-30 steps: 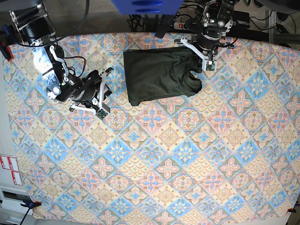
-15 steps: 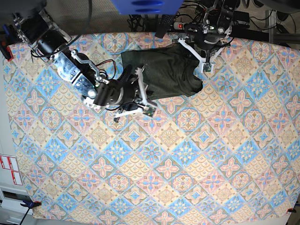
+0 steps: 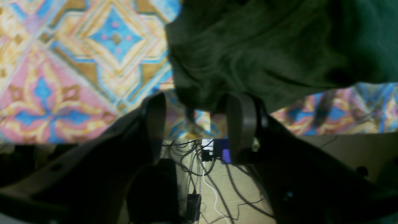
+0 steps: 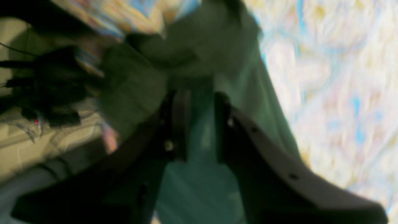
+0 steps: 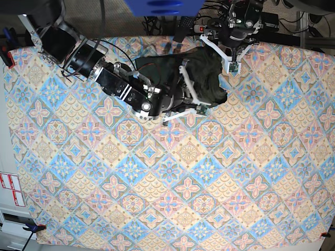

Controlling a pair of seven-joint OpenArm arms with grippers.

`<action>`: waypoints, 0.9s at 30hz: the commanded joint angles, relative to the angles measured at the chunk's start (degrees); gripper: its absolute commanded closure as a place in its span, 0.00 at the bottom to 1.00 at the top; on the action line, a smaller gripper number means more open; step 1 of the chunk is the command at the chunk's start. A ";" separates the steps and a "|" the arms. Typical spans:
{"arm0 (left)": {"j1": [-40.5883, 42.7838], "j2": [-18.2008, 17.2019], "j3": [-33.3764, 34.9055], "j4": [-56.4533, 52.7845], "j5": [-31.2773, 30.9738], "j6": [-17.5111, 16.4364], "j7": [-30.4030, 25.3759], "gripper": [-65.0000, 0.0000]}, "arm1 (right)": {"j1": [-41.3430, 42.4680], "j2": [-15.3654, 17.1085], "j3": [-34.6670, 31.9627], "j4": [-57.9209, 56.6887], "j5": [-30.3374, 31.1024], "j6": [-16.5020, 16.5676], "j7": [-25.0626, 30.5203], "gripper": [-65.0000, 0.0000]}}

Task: Fold the T-shirt properly
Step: 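Grasp the bundle with both grippers and square its sides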

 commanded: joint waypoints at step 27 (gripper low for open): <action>-7.13 -0.22 12.22 1.14 0.25 -0.20 -0.41 0.67 | 3.80 -0.91 10.69 -18.71 -10.00 0.00 8.73 0.86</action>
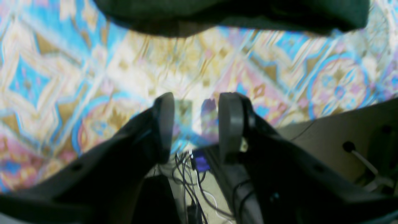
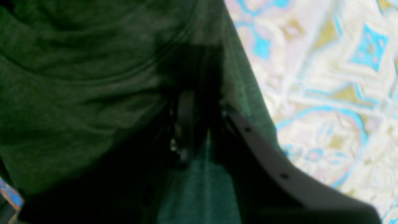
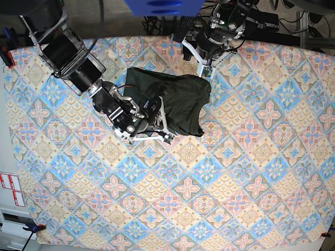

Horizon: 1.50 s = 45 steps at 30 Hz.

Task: Fold the T-shirt properly
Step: 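Grasp the bundle with both grippers and square its sides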

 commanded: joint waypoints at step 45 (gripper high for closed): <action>-32.16 4.13 8.09 -33.10 -0.01 -0.18 -3.46 0.66 | -14.72 14.76 13.12 12.76 -0.41 0.02 -0.60 0.87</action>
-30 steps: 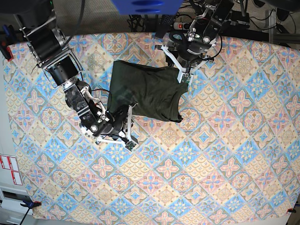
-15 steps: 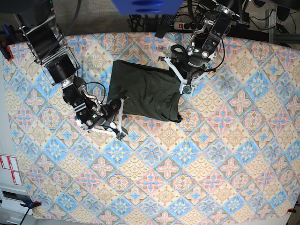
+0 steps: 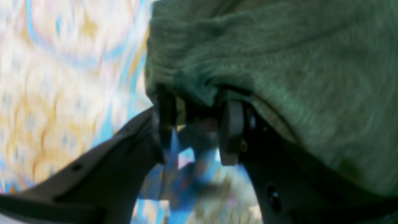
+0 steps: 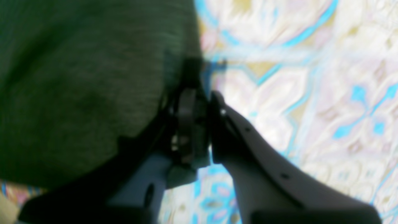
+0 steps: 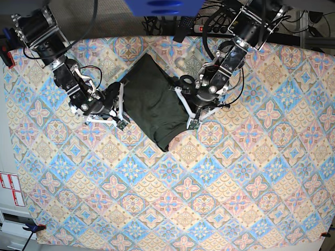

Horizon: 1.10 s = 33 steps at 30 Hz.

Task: Fold the T-shirt properly
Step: 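Grasp the bundle with both grippers and square its sides, then drag the folded bundle with the right gripper away from the left gripper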

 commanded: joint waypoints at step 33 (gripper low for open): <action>-4.13 -2.22 0.64 8.17 0.03 4.72 -0.76 0.67 | -14.91 7.06 14.69 28.83 0.16 0.46 -2.14 0.87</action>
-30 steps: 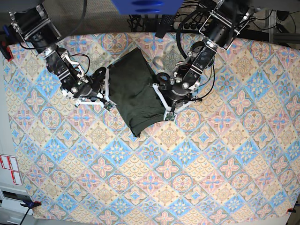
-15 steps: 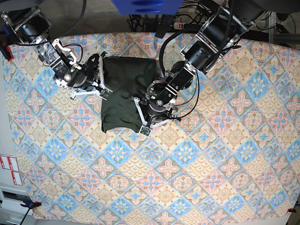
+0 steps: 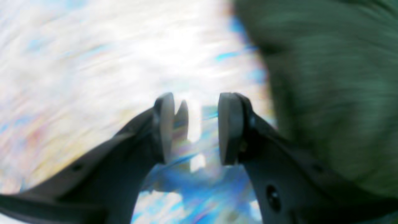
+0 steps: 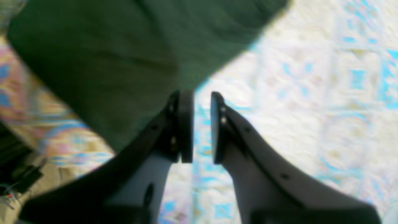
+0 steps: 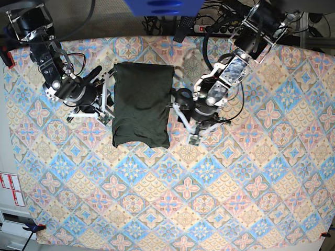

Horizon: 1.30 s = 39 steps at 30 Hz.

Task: Fold the T-shirt properly
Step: 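Drag the folded bundle with the right gripper away from the left gripper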

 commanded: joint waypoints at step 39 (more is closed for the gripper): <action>25.61 -5.24 -18.48 25.86 0.21 0.18 -1.13 0.67 | 15.55 -17.99 -16.13 -33.06 -0.54 0.02 2.79 0.87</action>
